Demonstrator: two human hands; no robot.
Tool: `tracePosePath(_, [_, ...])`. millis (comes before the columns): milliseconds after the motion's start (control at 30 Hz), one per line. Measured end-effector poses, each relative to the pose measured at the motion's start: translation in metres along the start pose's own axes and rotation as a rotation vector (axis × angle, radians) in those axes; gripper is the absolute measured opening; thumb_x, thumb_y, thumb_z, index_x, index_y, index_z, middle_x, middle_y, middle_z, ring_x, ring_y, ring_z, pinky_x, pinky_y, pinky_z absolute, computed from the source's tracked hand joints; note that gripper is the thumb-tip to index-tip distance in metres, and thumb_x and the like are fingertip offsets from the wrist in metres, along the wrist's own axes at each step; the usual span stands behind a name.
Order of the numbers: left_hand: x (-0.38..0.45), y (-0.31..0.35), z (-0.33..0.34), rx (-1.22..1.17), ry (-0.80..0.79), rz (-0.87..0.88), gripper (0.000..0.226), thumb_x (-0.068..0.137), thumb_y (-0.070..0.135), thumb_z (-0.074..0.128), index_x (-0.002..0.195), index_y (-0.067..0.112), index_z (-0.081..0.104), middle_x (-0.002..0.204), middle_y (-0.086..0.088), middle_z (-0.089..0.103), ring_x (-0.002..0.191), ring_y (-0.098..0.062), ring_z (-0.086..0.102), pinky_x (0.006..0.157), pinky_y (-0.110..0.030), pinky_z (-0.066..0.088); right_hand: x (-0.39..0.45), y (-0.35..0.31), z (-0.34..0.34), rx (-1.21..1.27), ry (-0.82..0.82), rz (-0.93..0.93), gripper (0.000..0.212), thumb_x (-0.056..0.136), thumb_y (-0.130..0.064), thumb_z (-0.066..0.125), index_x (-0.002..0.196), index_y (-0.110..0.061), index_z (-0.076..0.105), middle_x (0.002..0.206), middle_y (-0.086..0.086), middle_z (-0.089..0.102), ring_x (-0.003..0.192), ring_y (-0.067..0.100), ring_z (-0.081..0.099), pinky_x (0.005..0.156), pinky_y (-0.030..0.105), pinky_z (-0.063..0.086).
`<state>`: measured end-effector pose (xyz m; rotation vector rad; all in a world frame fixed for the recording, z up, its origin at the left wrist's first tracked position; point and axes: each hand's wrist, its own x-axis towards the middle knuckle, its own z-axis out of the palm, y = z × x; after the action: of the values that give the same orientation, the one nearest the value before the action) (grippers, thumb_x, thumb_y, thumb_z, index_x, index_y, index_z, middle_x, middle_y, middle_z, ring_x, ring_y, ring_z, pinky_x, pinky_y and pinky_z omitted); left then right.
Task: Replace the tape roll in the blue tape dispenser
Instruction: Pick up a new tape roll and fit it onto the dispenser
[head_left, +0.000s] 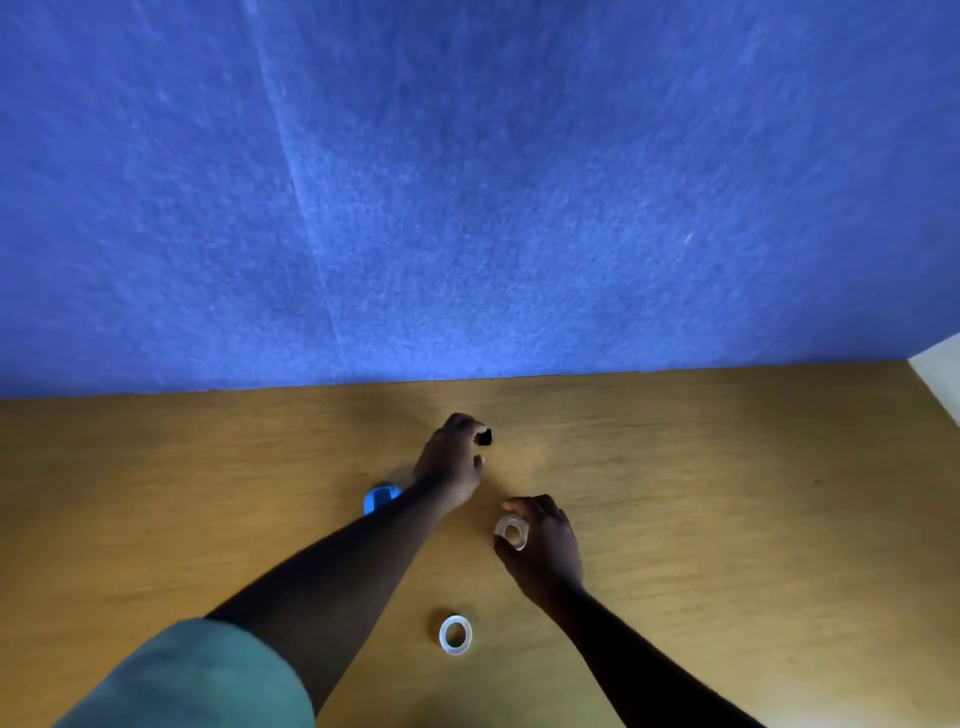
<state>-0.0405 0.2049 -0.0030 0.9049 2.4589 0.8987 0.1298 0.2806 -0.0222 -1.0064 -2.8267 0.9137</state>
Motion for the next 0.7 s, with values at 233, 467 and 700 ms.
tracePosePath(233, [0.028, 0.005, 0.009, 0.123, -0.106, 0.029, 0.053, 0.094, -0.002, 0.059, 0.142, 0.022, 0.055, 0.154, 0.002, 0.045, 0.141, -0.019, 0.044, 0.115, -0.035, 0.042, 0.012, -0.006, -0.006, 0.002, 0.04, -0.022, 0.049, 0.078, -0.033, 0.079, 0.125, -0.027, 0.068, 0.123, -0.003, 0.067, 0.108, 0.017, 0.064, 0.086, 0.027, 0.055])
tracePosePath(467, [0.034, -0.006, 0.022, 0.248, -0.092, -0.028, 0.04, 0.097, 0.019, 0.048, 0.128, -0.003, 0.061, 0.136, -0.022, 0.06, 0.107, -0.029, 0.062, 0.069, -0.007, 0.046, 0.013, -0.003, -0.005, -0.003, 0.039, -0.035, 0.052, 0.081, -0.037, 0.081, 0.13, -0.028, 0.065, 0.127, -0.005, 0.066, 0.111, 0.012, 0.063, 0.089, 0.027, 0.056])
tracePosePath(700, [0.003, -0.005, 0.015, -0.026, -0.034, -0.085, 0.026, 0.092, 0.004, 0.065, 0.114, 0.017, 0.065, 0.122, -0.001, 0.062, 0.111, -0.013, 0.06, 0.092, -0.028, 0.055, 0.012, -0.007, -0.007, 0.093, 0.064, -0.023, 0.051, 0.076, -0.032, 0.085, 0.124, -0.023, 0.07, 0.121, -0.001, 0.068, 0.105, 0.017, 0.067, 0.088, 0.032, 0.057])
